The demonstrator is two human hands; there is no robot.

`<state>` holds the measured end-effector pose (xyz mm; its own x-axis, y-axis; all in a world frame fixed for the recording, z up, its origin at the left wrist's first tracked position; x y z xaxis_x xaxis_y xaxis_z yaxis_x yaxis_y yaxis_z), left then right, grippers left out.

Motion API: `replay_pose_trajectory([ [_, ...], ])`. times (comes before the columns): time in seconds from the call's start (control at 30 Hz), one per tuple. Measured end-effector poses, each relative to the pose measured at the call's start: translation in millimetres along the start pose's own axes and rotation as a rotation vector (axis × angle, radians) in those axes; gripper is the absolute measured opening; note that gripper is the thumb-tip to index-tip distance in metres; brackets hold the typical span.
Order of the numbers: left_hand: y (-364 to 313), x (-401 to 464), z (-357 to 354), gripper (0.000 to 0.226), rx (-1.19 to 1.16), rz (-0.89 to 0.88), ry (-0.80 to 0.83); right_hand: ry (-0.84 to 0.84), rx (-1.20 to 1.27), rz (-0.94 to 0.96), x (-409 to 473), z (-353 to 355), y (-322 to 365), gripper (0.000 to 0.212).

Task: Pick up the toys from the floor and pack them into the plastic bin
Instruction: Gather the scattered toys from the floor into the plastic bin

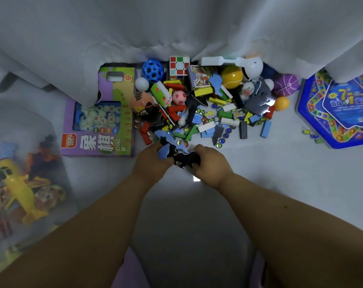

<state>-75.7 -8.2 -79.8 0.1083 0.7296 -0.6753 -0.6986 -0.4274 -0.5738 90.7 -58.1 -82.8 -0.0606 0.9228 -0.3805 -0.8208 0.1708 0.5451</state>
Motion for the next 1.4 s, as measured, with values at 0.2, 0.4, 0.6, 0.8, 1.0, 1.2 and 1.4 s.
replay_pose_trajectory([
  [0.2, -4.3, 4.0, 13.3, 0.032, -0.353, 0.246, -0.194, -0.316, 0.275, -0.374, -8.5, 23.7, -23.1, 0.052],
  [0.4, -19.0, 13.9, -4.7, 0.064, -0.182, 0.356, -0.227, -0.382, 0.306, -0.648, 24.1, 34.7, -38.3, 0.046],
  [0.6, -32.1, 25.2, -11.5, 0.055, 0.034, 0.321, -0.283, -0.275, 0.141, -0.596, 48.3, 28.4, -38.2, 0.033],
  [0.8, -30.6, 28.9, -14.3, 0.033, -0.21, 0.283, -0.249, -0.376, 0.254, -0.446, 43.8, 34.3, -34.5, 0.029],
  [1.0, -23.4, 19.6, -3.8, 0.018, -0.688, 0.346, -0.173, -0.499, 0.421, -0.395, 30.0, 45.1, -35.2, 0.021],
  [1.2, -33.2, 18.0, 8.0, 0.027, -0.847, 0.271, -0.128, -0.502, 0.631, -0.375, 44.7, 53.3, -22.4, 0.014],
  [1.4, -38.2, 19.9, 8.1, 0.012, -0.706, 0.315, -0.198, -0.299, 0.398, -0.407, 79.1, 48.4, 4.8, 0.037],
])
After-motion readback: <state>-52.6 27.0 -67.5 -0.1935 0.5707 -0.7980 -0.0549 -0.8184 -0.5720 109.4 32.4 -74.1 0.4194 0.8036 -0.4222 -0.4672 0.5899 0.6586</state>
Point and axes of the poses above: each hand's wrist, its own x-axis towards the middle knuckle, its own z-axis out of the back of the hand, y = z × x, the point moved 2 cm from there along x, towards the middle knuckle, and after that the axes turned 7 degrees about z, right-handed, at the moved point
